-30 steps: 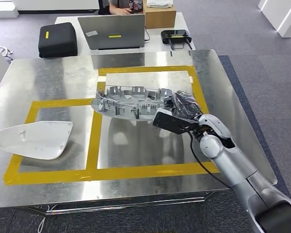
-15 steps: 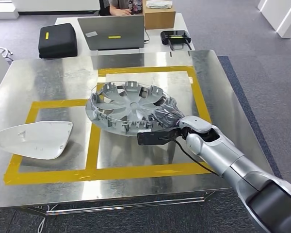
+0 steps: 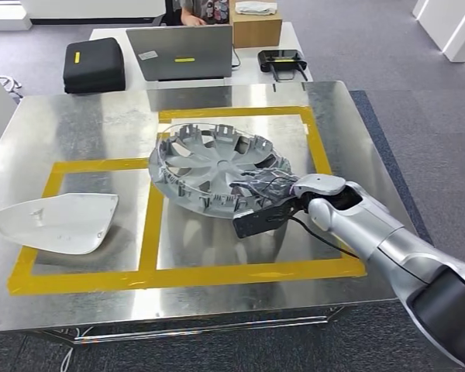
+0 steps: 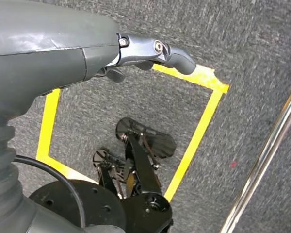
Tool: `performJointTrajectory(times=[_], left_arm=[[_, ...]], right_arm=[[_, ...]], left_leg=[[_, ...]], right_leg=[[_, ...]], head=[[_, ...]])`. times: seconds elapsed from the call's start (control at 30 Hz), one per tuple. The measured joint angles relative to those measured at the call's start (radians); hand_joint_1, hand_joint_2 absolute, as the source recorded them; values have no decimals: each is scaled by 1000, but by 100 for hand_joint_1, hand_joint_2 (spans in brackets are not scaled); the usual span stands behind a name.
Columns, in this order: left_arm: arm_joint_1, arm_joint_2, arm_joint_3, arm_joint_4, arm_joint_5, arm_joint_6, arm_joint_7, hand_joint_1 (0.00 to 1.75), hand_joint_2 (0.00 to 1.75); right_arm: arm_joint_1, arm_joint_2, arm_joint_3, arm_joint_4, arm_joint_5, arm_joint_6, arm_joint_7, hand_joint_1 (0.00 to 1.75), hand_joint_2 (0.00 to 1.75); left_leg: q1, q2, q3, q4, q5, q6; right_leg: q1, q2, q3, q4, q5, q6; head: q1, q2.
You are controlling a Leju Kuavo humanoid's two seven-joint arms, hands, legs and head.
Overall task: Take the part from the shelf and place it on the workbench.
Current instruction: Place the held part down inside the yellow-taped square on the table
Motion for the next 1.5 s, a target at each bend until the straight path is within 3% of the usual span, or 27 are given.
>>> performJointTrajectory(times=[0.27,0.43,0.6,1.23,1.37,1.5], left_arm=[[-3,-17,52,-32,-13,-19,1,0,175],[-5,-20,59,-38,-16,-23,2,0,175],[-14,-36,100,-51,-32,-26,-10,0,175],[-32,-72,160,-113,-91,-80,-50,0,175],[-35,-73,164,-118,-103,-84,-57,0,175],[-37,-73,172,-122,-113,-87,-58,0,175]], right_arm=[[-52,-92,117,-30,15,20,-6,0,0],[-59,-106,131,-38,14,19,-7,0,0],[-86,-173,200,-110,2,-32,-53,0,0],[-45,-224,304,-386,-60,-117,-95,0,0],[-6,-224,316,-400,-50,-138,-68,0,175],[18,-224,320,-399,-44,-148,-61,0,175]], left_leg=[[-1,0,-1,1,0,0],[-1,0,-1,1,0,0],[0,0,-1,0,0,0],[0,1,-1,0,0,0],[0,0,-1,0,0,0],[0,0,-2,0,0,0]], right_leg=[[0,1,7,0,1,1],[0,1,7,0,1,1],[0,1,7,0,1,1],[0,2,6,0,0,0],[0,0,6,0,0,0],[0,2,6,0,0,0]], head=[[0,0],[0,0],[0,0],[0,0],[0,0],[0,0]])
